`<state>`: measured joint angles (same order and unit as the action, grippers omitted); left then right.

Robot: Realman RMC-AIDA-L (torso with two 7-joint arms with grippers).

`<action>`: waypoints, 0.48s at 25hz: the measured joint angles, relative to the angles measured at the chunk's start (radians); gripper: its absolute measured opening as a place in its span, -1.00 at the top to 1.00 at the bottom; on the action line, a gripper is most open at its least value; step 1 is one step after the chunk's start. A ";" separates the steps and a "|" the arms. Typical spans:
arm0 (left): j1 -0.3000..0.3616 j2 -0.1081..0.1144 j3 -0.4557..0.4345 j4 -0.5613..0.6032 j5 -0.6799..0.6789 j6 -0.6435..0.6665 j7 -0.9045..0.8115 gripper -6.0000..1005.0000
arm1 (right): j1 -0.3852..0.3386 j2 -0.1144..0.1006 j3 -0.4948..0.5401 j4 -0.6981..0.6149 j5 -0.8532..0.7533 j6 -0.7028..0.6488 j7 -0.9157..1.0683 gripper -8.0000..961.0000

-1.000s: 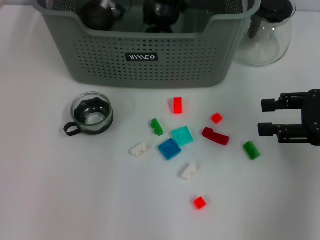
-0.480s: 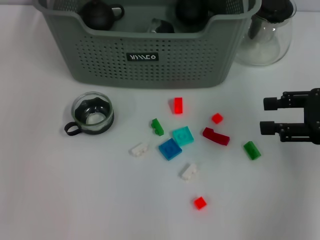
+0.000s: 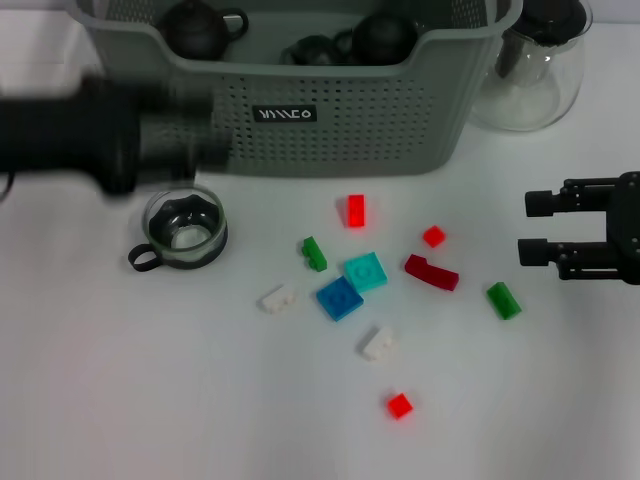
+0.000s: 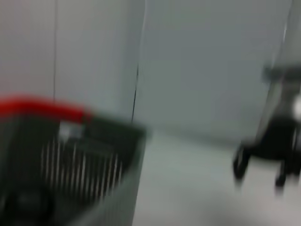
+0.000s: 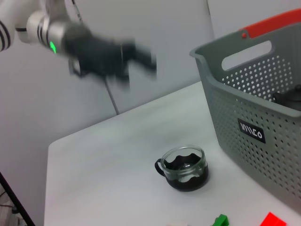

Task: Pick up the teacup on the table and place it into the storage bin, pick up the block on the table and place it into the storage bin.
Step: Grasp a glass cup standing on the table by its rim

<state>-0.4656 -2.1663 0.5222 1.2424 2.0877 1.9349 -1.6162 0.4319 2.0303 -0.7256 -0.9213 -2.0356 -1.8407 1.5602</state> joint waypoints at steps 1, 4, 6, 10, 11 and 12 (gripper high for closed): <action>0.004 -0.003 0.007 0.006 0.050 -0.006 0.027 -0.04 | 0.001 0.000 0.000 0.000 0.000 0.001 0.001 -0.42; 0.008 -0.008 0.038 0.004 0.151 -0.043 0.072 -0.04 | 0.004 -0.001 -0.001 0.000 0.000 0.006 0.002 -0.42; 0.009 -0.009 0.069 0.003 0.220 -0.085 0.080 -0.04 | 0.006 0.000 -0.003 0.000 0.000 0.007 0.004 -0.42; -0.004 -0.009 0.090 -0.028 0.318 -0.163 0.078 -0.04 | 0.007 0.002 -0.004 0.001 0.000 0.008 0.006 -0.42; -0.006 -0.009 0.095 -0.040 0.327 -0.181 0.082 -0.04 | 0.007 0.002 -0.003 0.001 0.000 0.008 0.006 -0.42; -0.006 -0.009 0.104 -0.049 0.329 -0.198 0.089 -0.04 | 0.007 0.002 -0.002 0.001 0.000 0.008 0.006 -0.42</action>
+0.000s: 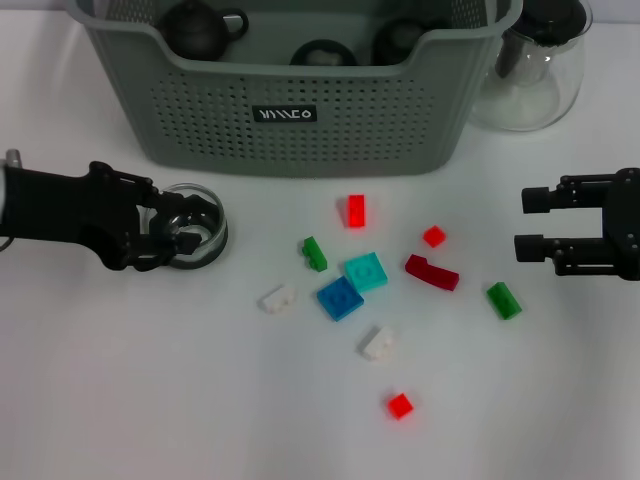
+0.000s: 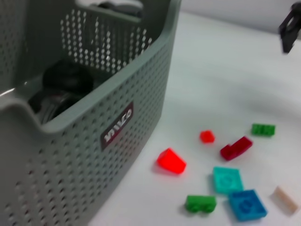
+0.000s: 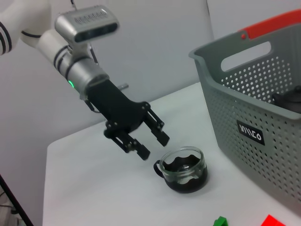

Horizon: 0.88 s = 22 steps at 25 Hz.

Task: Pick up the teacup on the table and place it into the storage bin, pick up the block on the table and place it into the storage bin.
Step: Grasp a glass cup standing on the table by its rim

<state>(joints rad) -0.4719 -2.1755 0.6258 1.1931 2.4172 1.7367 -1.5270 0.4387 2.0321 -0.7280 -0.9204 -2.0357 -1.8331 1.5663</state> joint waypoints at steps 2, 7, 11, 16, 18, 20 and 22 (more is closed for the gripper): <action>0.001 -0.001 0.025 -0.017 0.004 -0.042 0.024 -0.04 | 0.000 0.000 0.001 0.000 0.000 0.000 0.000 -0.42; 0.000 -0.001 0.113 -0.088 0.016 -0.158 0.055 -0.03 | 0.002 0.000 0.002 0.000 0.000 0.001 0.000 -0.42; -0.001 -0.002 0.168 -0.121 0.051 -0.214 0.052 -0.03 | 0.006 0.002 0.002 0.000 0.000 0.002 0.000 -0.42; -0.004 -0.002 0.215 -0.142 0.087 -0.186 0.019 -0.03 | 0.008 0.002 0.002 0.006 0.000 0.002 0.001 -0.42; -0.006 -0.002 0.221 -0.138 0.089 -0.155 0.015 -0.03 | 0.008 0.002 0.002 0.007 0.000 0.002 0.001 -0.42; -0.009 -0.003 0.223 -0.139 0.090 -0.147 0.014 -0.01 | 0.008 0.002 0.003 0.007 0.000 0.002 0.001 -0.43; -0.011 -0.003 0.224 -0.144 0.091 -0.163 0.012 0.01 | 0.009 0.002 0.003 0.008 0.000 0.002 0.001 -0.43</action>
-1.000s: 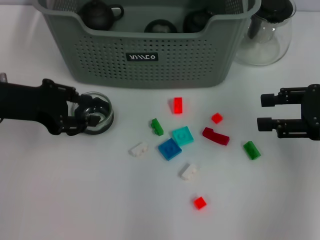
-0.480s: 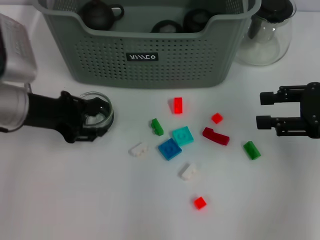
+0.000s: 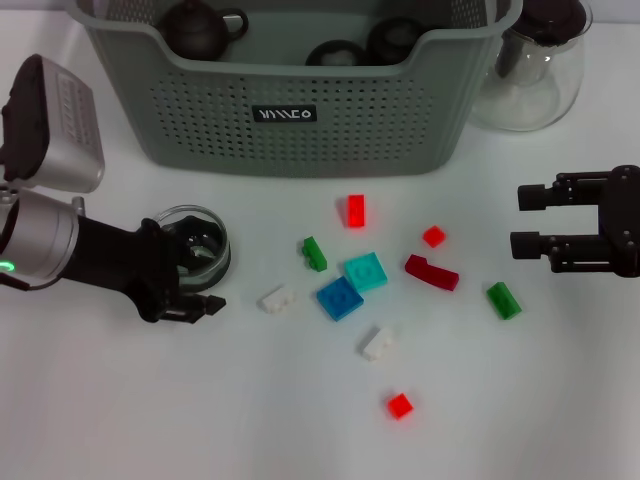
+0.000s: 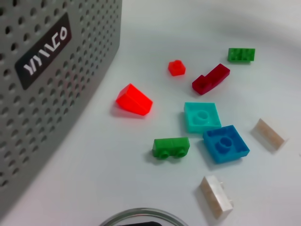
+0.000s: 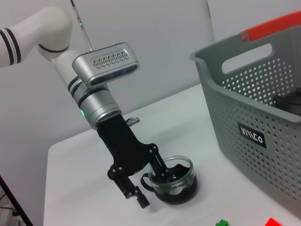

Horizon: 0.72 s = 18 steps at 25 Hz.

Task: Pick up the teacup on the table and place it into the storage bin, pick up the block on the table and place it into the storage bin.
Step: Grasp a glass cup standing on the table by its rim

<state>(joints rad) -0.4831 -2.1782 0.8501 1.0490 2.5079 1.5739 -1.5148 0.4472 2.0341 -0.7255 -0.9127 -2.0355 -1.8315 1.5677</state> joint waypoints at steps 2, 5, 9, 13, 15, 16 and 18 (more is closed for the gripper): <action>-0.001 0.000 0.006 -0.010 0.000 -0.025 -0.001 0.03 | 0.002 0.000 0.000 0.000 0.000 0.000 0.000 -0.43; -0.003 0.000 0.025 -0.023 0.006 -0.060 -0.026 0.06 | 0.004 0.000 0.000 0.000 0.000 0.000 0.001 -0.43; -0.008 0.000 0.045 -0.020 0.025 -0.065 -0.058 0.11 | 0.005 0.000 0.000 0.001 0.000 0.000 0.001 -0.43; -0.008 0.000 0.046 -0.008 0.017 -0.050 -0.063 0.15 | 0.007 0.000 0.000 0.002 0.000 0.000 0.002 -0.43; -0.008 0.000 0.044 -0.002 0.015 -0.038 -0.063 0.17 | 0.007 -0.001 0.000 0.002 0.000 0.000 0.002 -0.43; -0.008 0.000 0.043 0.006 0.014 -0.026 -0.063 0.24 | 0.007 -0.001 0.000 0.002 0.000 0.000 0.002 -0.43; -0.007 0.001 0.041 0.027 0.011 0.000 -0.063 0.39 | 0.007 -0.002 0.000 0.002 0.000 0.000 0.002 -0.42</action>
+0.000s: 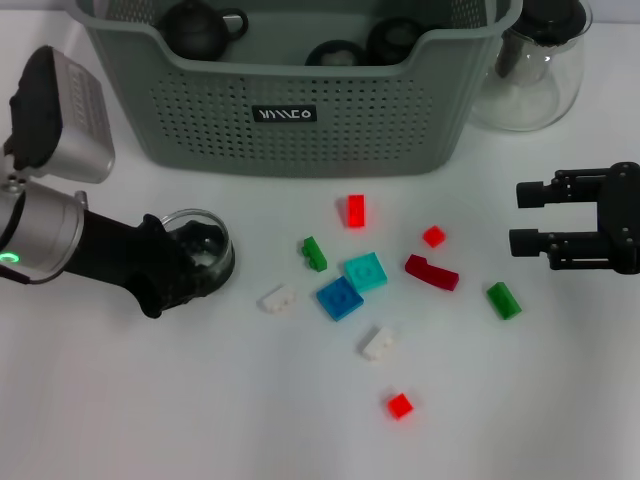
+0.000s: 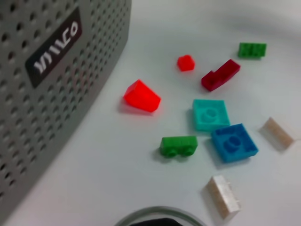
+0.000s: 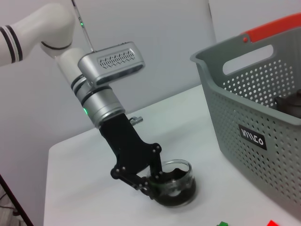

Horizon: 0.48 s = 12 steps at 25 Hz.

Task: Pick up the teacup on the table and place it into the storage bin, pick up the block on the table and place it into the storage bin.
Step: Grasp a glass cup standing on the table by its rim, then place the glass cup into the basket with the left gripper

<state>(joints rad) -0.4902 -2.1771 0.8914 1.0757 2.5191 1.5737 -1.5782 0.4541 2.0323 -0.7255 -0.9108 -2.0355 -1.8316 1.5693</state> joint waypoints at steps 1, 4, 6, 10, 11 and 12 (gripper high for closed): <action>0.001 0.000 -0.001 0.008 -0.001 0.011 0.000 0.47 | 0.000 0.000 0.000 0.000 0.000 0.000 0.000 -0.42; -0.002 0.002 -0.015 0.021 -0.005 0.049 -0.001 0.67 | 0.000 0.000 0.000 0.000 0.000 0.000 0.000 -0.42; -0.007 0.005 -0.024 0.025 -0.005 0.069 -0.005 0.77 | 0.000 0.000 0.000 0.000 0.000 0.000 0.000 -0.42; -0.024 0.018 -0.089 0.021 -0.055 0.189 0.029 0.88 | -0.001 -0.001 0.000 0.000 0.000 -0.001 0.000 -0.42; -0.030 0.023 -0.114 0.010 -0.075 0.227 0.042 0.88 | -0.001 -0.001 0.000 0.001 0.000 -0.001 0.000 -0.42; -0.045 0.035 -0.161 -0.012 -0.108 0.281 0.060 0.88 | -0.001 -0.001 0.000 0.001 0.000 -0.001 0.000 -0.42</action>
<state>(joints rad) -0.5351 -2.1417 0.7309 1.0633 2.4110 1.8547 -1.5186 0.4532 2.0309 -0.7256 -0.9100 -2.0355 -1.8325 1.5693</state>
